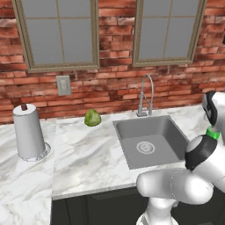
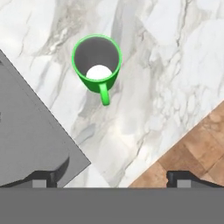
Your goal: Pick the mug and place it in the sink. Pick the bowl and place it in the open cabinet and then close the cabinet.
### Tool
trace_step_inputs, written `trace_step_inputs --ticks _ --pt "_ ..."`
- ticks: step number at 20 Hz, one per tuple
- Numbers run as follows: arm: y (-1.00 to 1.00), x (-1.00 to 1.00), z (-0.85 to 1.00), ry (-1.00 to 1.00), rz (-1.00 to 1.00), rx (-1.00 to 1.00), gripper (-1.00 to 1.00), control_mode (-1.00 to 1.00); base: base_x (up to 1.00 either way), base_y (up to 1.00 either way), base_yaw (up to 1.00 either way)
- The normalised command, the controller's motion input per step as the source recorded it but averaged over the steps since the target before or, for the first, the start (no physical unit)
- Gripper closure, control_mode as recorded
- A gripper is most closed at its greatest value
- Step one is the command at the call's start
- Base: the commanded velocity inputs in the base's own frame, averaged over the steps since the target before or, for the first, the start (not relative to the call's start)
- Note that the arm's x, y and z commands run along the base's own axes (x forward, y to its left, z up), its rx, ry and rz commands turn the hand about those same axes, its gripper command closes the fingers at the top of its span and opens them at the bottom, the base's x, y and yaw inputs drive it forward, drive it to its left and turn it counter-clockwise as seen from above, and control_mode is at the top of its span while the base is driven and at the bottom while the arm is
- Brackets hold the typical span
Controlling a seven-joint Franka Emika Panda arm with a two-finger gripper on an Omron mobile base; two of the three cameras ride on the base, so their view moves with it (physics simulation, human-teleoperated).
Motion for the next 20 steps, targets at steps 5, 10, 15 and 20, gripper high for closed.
trace_step_inputs --ticks 5,10,15,20 --pt "-0.15 0.01 -0.36 0.00 0.02 0.01 -1.00 -1.00 0.00 0.00 0.00" --pt "0.00 0.04 -0.29 0.00 0.02 0.00 -1.00 -1.00 0.00 0.00 0.00" --pt "0.00 0.10 -0.34 0.00 0.00 0.00 -1.00 -1.00 0.00 0.00 0.00" --pt "0.00 0.16 -0.38 -0.02 0.00 0.00 -1.00 -1.00 0.00 0.00 0.00"
